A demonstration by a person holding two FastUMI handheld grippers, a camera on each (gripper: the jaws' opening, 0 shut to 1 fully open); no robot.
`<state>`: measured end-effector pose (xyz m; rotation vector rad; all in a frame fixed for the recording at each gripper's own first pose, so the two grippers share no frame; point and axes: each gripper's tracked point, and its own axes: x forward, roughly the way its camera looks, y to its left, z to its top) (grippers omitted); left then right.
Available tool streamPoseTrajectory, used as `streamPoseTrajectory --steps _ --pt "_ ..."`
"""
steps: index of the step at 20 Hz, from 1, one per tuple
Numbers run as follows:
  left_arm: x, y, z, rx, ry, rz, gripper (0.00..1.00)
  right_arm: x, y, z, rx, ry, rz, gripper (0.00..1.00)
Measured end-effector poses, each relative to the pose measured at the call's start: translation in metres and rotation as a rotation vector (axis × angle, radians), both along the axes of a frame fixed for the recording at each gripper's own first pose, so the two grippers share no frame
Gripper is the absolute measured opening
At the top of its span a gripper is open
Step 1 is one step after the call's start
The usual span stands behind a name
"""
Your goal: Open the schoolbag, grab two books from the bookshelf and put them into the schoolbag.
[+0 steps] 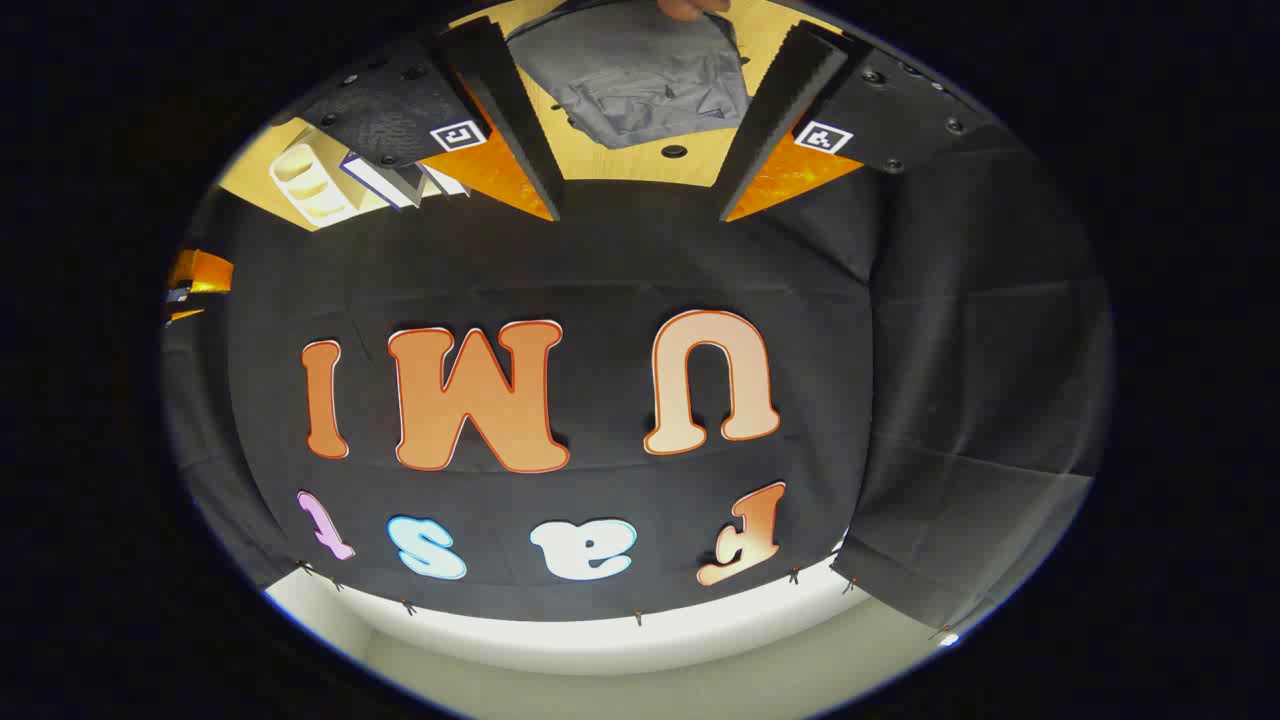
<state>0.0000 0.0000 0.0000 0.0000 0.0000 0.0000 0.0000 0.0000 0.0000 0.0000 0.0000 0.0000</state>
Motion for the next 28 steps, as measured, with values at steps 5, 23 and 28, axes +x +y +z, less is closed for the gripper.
streamPoseTrajectory --steps 5,23,28 --pt "0.012 -0.018 0.007 0.011 -0.021 -0.043 0.96 0.009 -0.008 0.008 0.025 -0.015 -0.022 0.97" --pt "-0.002 0.026 0.000 0.058 0.005 -0.006 0.96 -0.010 0.017 -0.003 0.022 0.009 -0.033 0.97" --pt "-0.009 0.032 -0.009 0.131 0.013 -0.019 0.96 -0.014 0.025 -0.011 0.013 0.029 -0.010 0.97"
